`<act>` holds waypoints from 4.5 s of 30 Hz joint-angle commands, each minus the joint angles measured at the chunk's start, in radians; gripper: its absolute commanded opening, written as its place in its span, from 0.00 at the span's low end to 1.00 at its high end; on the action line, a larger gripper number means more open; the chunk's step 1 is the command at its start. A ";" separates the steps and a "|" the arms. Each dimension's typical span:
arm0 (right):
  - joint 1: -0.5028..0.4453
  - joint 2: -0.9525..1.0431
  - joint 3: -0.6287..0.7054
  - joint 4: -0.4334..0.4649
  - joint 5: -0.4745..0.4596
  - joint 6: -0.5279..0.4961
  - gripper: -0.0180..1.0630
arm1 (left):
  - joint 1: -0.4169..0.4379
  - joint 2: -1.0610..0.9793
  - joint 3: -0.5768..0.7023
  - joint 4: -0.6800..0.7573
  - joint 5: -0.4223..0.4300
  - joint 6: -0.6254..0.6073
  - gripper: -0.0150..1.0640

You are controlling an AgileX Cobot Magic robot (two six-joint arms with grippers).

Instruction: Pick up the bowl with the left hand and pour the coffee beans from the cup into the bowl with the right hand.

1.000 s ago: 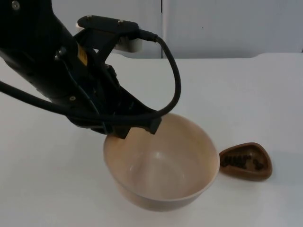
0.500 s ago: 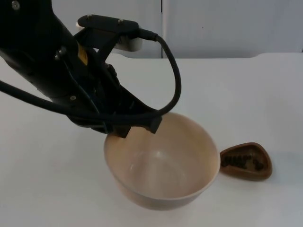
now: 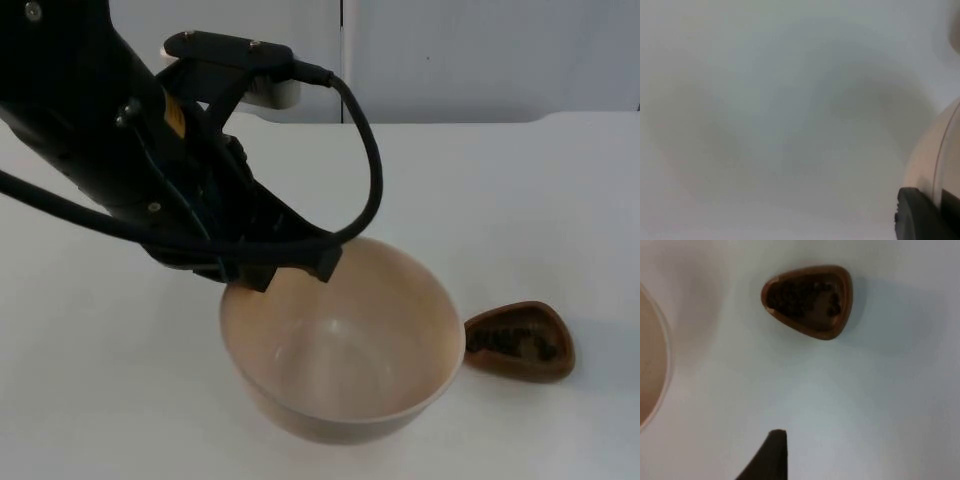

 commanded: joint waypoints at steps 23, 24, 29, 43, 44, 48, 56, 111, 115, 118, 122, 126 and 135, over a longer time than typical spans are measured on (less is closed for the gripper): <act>0.015 0.171 -0.006 -0.149 -0.145 0.249 0.94 | -0.005 -0.016 0.002 -0.006 -0.008 -0.008 0.01; 0.015 0.171 -0.006 -0.149 -0.145 0.249 0.94 | -0.005 -0.016 0.002 -0.006 -0.008 -0.008 0.01; 0.015 0.239 -0.006 -0.153 -0.190 0.249 0.94 | -0.005 -0.016 0.002 -0.006 -0.008 -0.008 0.01; 0.015 0.419 -0.006 -0.169 -0.340 0.249 0.94 | -0.005 -0.016 0.002 -0.006 -0.012 -0.008 0.01; 0.015 0.434 -0.006 -0.178 -0.350 0.253 0.94 | -0.005 -0.016 0.002 -0.006 -0.013 -0.008 0.01; 0.015 0.477 -0.006 -0.195 -0.385 0.264 0.94 | -0.005 -0.016 0.002 -0.006 -0.015 -0.008 0.01; 0.015 0.554 -0.006 -0.210 -0.453 0.274 0.90 | -0.005 -0.016 0.002 -0.006 -0.015 -0.008 0.01; 0.015 0.683 -0.004 -0.206 -0.592 0.276 0.02 | -0.005 -0.016 0.002 -0.006 -0.028 -0.008 0.01; 0.015 0.674 -0.004 -0.203 -0.563 0.276 0.02 | -0.005 -0.016 0.002 -0.006 -0.028 -0.008 0.01; 0.015 0.659 -0.004 -0.202 -0.540 0.276 0.02 | -0.005 -0.016 0.002 -0.006 -0.028 -0.008 0.01; 0.015 0.594 -0.004 -0.204 -0.505 0.276 0.02 | -0.005 -0.016 0.002 -0.006 -0.030 -0.008 0.01; 0.015 0.515 -0.004 -0.206 -0.472 0.272 0.02 | -0.005 -0.016 0.002 -0.006 -0.031 -0.008 0.01; 0.015 0.328 -0.004 -0.206 -0.380 0.237 0.02 | -0.005 -0.016 0.002 -0.006 -0.031 -0.008 0.01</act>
